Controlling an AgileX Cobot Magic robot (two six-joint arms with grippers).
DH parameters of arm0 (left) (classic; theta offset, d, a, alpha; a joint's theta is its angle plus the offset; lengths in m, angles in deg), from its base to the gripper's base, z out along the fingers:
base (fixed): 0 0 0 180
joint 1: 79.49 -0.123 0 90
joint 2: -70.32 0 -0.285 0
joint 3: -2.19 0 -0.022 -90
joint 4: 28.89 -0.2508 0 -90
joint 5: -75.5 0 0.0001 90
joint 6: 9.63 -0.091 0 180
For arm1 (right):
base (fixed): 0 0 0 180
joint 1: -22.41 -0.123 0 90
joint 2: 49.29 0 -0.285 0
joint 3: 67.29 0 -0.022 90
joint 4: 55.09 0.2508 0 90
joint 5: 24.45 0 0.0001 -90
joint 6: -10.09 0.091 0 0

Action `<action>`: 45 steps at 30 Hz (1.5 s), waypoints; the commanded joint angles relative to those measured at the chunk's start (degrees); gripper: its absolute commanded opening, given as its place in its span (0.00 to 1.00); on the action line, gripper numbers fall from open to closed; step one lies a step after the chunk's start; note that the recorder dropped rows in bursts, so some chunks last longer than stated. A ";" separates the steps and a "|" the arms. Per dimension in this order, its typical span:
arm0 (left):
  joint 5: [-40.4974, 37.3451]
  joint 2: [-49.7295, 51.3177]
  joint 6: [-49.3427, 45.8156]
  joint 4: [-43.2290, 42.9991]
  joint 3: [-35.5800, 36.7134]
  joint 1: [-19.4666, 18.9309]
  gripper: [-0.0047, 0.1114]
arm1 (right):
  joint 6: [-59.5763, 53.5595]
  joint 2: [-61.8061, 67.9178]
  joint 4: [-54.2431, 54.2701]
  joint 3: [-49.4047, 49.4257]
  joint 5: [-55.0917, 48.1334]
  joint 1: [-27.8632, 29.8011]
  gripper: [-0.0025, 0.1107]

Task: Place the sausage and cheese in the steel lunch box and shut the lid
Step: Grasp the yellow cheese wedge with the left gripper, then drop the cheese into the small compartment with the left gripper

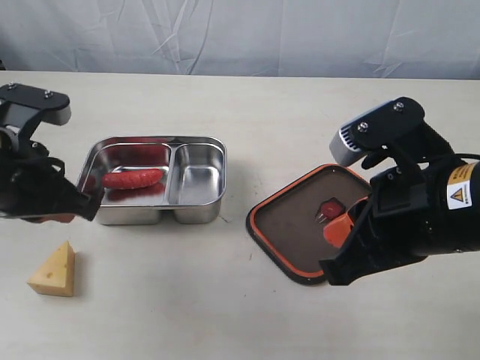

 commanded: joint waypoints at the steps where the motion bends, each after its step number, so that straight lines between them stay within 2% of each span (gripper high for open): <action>1: -1.56 -1.14 0.78 1.57 3.11 -0.30 0.09 | 0.07 -0.56 -0.56 0.10 1.03 -0.09 0.02; 3: -1.66 -1.14 0.78 1.46 4.16 -0.30 0.18 | 0.07 -0.56 -0.56 0.10 1.03 -0.09 0.02; 8: 1.45 -1.14 2.12 1.21 7.32 -0.30 0.49 | 0.07 -0.56 -0.45 0.10 0.92 -0.09 0.02; 10: 3.14 -0.84 4.28 1.08 8.07 -0.30 0.55 | 0.07 -0.56 -0.45 0.10 0.92 -0.09 0.02; 18: 7.90 2.97 9.20 -4.74 8.62 -0.30 0.55 | 0.07 -0.56 -0.33 0.10 0.91 -0.09 0.02; 22: 8.71 6.85 12.96 -9.26 8.62 -0.30 0.54 | 0.07 -0.56 -0.33 0.10 0.91 -0.09 0.02; 31: 13.17 15.94 12.96 -8.23 8.62 -0.30 0.50 | 0.07 -0.56 -0.23 0.10 0.91 -0.09 0.02; 34: 11.28 18.06 12.96 -7.89 8.62 -0.30 0.40 | 0.07 -0.56 -0.23 0.10 0.91 -0.09 0.02; 38: 10.68 18.71 12.75 -7.89 8.62 -0.30 0.09 | 0.07 -0.56 -0.23 0.10 0.91 -0.09 0.02; 39: 10.79 18.42 11.75 -7.89 8.62 -0.30 0.04 | 0.07 -0.56 -0.23 0.10 0.91 -0.09 0.02; 45: 6.95 11.83 9.54 -5.72 8.62 -0.30 0.04 | 0.07 -0.56 -0.46 0.10 0.79 -0.09 0.02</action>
